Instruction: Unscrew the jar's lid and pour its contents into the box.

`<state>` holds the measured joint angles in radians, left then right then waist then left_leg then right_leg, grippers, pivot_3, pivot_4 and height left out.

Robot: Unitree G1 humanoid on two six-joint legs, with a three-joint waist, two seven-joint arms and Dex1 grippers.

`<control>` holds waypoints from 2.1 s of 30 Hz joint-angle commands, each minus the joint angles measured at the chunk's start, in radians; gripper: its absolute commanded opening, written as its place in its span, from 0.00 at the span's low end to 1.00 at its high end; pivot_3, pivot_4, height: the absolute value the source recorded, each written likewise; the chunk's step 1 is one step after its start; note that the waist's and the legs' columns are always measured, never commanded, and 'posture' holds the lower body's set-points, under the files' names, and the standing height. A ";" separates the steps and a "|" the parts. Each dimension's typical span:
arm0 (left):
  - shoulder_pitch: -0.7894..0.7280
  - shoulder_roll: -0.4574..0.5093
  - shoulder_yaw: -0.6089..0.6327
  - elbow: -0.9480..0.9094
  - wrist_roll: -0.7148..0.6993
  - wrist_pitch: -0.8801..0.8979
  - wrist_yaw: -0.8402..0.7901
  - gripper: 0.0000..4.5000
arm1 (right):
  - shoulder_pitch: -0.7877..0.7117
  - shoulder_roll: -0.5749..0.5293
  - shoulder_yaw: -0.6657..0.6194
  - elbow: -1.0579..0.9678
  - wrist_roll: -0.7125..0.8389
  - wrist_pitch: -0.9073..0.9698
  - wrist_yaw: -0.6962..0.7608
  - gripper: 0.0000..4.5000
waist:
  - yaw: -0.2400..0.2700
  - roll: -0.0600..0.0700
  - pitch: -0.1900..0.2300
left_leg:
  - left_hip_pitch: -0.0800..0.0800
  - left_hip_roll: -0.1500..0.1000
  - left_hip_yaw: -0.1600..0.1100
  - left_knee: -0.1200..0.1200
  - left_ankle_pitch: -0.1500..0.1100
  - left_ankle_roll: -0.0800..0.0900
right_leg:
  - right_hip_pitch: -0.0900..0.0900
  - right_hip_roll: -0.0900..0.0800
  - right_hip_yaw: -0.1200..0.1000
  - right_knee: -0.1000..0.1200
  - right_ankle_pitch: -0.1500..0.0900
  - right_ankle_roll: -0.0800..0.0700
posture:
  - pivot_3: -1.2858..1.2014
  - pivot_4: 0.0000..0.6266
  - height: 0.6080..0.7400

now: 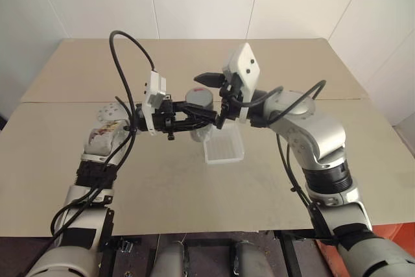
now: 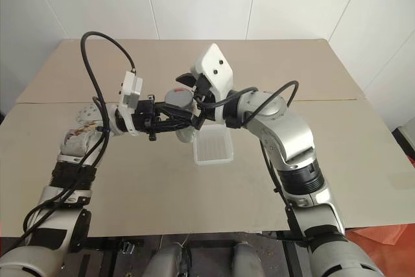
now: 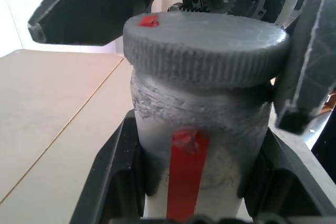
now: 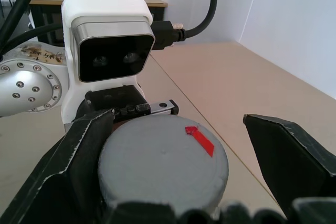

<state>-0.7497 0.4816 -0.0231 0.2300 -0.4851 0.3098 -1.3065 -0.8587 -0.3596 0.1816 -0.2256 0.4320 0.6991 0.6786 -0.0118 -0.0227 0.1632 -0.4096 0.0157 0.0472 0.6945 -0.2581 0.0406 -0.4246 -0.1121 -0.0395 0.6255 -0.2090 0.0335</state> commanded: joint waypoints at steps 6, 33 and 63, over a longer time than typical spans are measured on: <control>0.018 0.039 0.027 -0.040 -0.015 -0.004 0.002 0.43 | 0.011 -0.080 -0.107 -0.019 0.029 -0.014 0.021 1.00 | 0.000 0.000 0.000 | 0.000 0.000 0.000 0.000 0.000 0.000 | 0.000 0.000 0.000 0.000 0.000 0.000 | 0.52 0.24 1.00; 0.001 0.025 0.012 -0.018 0.014 -0.047 0.003 0.43 | 0.002 -0.039 -0.035 -0.058 0.061 0.041 0.039 1.00 | 0.000 0.000 0.000 | 0.000 0.000 0.000 0.000 0.000 0.000 | 0.000 0.000 0.000 0.000 0.000 0.000 | 0.52 0.24 1.00; 0.086 0.051 0.076 -0.061 0.022 -0.058 0.124 0.43 | 0.299 -0.242 -0.297 -0.157 0.015 0.029 -0.097 0.61 | 0.014 0.000 0.000 | 0.000 0.000 0.000 0.000 0.000 0.000 | 0.000 0.000 0.000 -0.001 0.000 0.000 | 0.52 0.24 1.00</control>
<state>-0.6641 0.5251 0.0227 0.2083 -0.4554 0.2629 -1.2002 -0.5937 -0.5735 -0.0735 -0.3289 0.4911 0.7800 0.6025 0.0026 -0.0227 0.1632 -0.4101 0.0155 0.0476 0.6944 -0.2584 0.0409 -0.4244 -0.1124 -0.0394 0.6247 -0.2090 0.0336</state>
